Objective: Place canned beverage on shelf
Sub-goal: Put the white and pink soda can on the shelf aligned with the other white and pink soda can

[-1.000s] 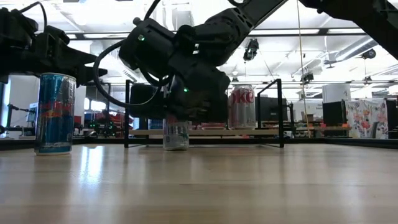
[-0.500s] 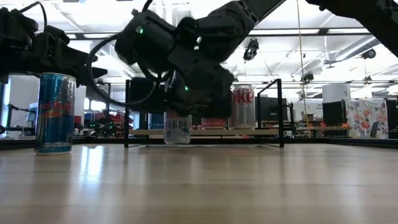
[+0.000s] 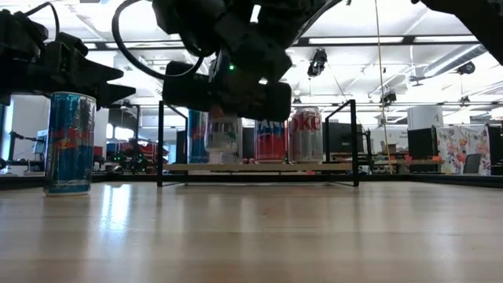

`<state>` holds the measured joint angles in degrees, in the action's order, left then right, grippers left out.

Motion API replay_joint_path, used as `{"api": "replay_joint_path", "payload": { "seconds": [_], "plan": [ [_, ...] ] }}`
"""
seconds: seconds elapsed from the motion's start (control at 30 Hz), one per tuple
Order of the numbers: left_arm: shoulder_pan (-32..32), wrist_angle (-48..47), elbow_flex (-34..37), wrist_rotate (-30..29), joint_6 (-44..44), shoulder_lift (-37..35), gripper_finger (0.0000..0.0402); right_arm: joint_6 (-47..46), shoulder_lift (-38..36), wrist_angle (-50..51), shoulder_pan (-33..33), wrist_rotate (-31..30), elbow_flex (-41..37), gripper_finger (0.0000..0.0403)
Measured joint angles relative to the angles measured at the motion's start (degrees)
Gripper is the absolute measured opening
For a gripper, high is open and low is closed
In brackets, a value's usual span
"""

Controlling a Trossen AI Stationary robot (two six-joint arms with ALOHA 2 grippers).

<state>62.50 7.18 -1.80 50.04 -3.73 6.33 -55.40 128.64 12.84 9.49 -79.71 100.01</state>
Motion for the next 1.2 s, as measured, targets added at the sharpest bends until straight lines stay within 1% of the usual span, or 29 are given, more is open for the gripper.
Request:
{"api": "replay_joint_path", "payload": {
  "seconds": [0.17, 0.33, 0.63, 1.2],
  "plan": [
    [0.0, 0.0, 0.0, 0.0, 0.0, 0.0, 0.0380, 5.9, 0.0, -5.1, -1.8, 0.7, 0.0, 0.0254],
    [0.0, 0.0, 0.0, 0.0, 0.0, 0.0, 0.0380, 11.2, 0.0, -8.7, -3.6, 3.4, 0.0, 0.0254],
    [0.0, 0.0, 0.0, 0.0, 0.0, 0.0, 0.0380, 11.5, 0.0, -10.5, -6.9, 6.1, 0.0, 0.0254],
    [0.0, 0.0, 0.0, 0.0, 0.0, 0.0, 0.0380, 11.1, 0.0, -10.8, -9.5, 6.3, 0.0, 0.0254]
  ]
}}
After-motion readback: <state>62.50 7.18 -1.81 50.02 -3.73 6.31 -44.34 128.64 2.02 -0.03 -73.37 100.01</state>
